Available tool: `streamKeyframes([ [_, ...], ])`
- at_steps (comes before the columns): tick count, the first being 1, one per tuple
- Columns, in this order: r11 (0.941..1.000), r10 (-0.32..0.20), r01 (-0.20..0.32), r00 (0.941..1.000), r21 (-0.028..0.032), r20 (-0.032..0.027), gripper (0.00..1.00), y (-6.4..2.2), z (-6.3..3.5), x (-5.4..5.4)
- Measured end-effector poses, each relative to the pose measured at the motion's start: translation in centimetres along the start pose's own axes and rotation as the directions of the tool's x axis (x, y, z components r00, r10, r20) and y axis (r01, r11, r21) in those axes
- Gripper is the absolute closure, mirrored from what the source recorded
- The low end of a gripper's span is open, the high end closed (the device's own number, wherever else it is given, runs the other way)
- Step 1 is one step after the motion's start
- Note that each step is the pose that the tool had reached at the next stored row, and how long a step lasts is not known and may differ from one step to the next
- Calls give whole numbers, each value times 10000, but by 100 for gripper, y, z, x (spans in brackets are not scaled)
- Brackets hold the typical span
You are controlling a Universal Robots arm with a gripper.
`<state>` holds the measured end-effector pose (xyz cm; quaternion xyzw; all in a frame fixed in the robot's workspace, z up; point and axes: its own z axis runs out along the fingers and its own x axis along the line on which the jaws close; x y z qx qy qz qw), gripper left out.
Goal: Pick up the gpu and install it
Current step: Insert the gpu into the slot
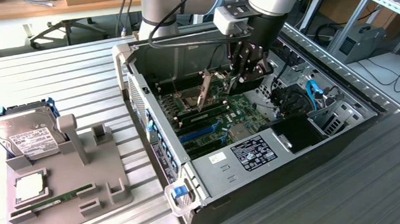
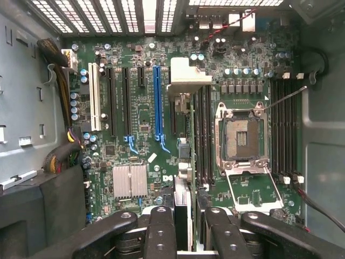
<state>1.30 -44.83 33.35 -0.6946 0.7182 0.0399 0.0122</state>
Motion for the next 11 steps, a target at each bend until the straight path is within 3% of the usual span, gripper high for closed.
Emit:
streamKeyframes([
  [11, 10000, 0, 0, 10000, 0, 0, 73, 8, 23, 3],
])
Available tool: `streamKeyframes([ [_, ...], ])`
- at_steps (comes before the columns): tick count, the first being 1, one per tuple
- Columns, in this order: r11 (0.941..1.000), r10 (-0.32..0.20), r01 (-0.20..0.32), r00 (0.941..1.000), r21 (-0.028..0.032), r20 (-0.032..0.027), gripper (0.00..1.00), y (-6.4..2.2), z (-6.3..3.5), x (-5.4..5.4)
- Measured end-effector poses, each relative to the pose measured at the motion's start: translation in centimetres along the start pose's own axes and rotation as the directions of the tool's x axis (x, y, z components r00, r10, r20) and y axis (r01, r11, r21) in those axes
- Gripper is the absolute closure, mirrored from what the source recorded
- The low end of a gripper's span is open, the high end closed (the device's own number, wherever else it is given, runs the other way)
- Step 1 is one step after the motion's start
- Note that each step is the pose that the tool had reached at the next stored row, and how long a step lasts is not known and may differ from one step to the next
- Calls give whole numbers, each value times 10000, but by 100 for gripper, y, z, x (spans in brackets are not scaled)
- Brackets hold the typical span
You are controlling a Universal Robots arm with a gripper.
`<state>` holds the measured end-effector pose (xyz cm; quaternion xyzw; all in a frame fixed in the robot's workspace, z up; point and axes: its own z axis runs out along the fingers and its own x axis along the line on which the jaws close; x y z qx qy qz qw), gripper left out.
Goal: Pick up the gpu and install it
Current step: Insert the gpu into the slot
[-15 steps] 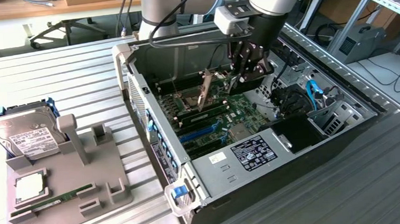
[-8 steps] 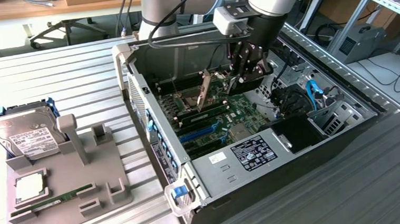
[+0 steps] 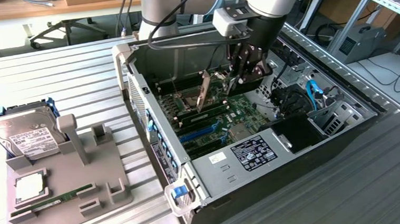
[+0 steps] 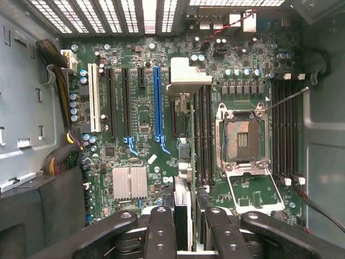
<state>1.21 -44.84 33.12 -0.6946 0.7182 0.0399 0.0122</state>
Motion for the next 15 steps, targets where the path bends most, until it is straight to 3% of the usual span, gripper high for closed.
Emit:
streamKeyframes([
  [8, 10000, 0, 0, 10000, 0, 0, 73, 7, 39, 4],
  [13, 10000, 0, 0, 10000, 0, 0, 73, 200, 114, 40],
  [15, 10000, -1, 1, 10000, 0, 1, 73, 199, 115, 97],
])
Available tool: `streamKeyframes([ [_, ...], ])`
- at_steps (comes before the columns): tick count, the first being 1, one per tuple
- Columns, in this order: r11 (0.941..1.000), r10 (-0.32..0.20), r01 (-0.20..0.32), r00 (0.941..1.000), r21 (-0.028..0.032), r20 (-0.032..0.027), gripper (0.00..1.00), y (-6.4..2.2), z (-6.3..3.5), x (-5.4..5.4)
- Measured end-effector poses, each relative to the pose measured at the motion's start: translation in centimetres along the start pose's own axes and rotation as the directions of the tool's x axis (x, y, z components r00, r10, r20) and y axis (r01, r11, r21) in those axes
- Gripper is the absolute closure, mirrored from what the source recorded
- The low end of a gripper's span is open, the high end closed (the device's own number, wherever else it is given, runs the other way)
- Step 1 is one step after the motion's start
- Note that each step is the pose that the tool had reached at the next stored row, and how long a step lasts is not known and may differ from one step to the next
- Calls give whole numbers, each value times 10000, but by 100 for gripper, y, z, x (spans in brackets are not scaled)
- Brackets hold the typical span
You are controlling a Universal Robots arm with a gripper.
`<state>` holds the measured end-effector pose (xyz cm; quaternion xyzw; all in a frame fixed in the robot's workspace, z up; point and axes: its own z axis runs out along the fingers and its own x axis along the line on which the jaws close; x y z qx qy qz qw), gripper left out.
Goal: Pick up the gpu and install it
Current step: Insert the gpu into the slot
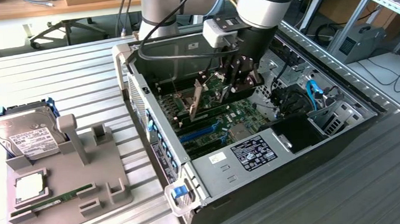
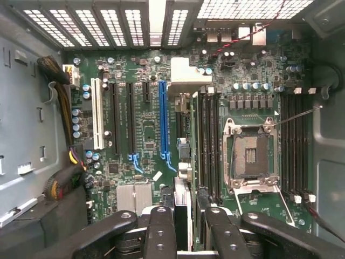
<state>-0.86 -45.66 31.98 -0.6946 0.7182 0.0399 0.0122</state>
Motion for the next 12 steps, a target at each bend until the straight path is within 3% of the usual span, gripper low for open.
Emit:
streamKeyframes([
  [12, 10000, 1, -1, 10000, 0, -1, 73, -4, -10, 131],
])
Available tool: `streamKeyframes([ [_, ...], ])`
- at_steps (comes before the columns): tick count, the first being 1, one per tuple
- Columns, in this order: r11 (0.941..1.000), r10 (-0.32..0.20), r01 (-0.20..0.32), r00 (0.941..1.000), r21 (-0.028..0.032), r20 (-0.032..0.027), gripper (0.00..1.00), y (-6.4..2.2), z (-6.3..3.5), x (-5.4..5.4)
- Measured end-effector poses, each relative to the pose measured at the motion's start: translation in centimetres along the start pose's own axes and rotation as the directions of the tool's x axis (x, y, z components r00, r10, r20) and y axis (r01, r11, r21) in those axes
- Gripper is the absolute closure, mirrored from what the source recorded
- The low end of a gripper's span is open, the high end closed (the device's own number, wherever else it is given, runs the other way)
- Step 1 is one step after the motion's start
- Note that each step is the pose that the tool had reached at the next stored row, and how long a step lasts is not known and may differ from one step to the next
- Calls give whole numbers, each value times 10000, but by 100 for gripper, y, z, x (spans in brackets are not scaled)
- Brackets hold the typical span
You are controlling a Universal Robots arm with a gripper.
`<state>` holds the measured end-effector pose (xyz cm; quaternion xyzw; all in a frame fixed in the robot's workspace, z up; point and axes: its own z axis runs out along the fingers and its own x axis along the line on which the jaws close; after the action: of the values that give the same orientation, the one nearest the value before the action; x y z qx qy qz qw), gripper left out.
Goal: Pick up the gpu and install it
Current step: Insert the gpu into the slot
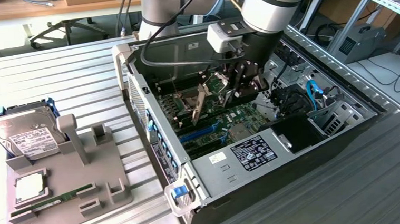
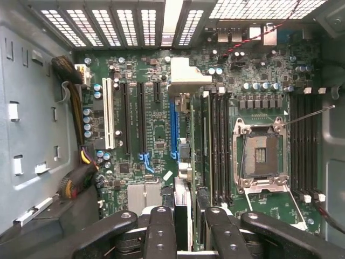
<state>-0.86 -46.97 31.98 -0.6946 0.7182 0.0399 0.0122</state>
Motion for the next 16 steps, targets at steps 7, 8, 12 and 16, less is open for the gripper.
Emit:
streamKeyframes([
  [7, 10000, 0, 0, 10000, 0, 0, 73, -2, -4, 49],
  [8, 10000, 0, 0, 10000, 0, 0, 73, -2, -4, 55],
  [12, 10000, 0, 0, 10000, 0, 1, 73, -3, -6, 89],
  [16, 10000, 0, 0, 10000, 0, 0, 73, -4, -8, 115],
])
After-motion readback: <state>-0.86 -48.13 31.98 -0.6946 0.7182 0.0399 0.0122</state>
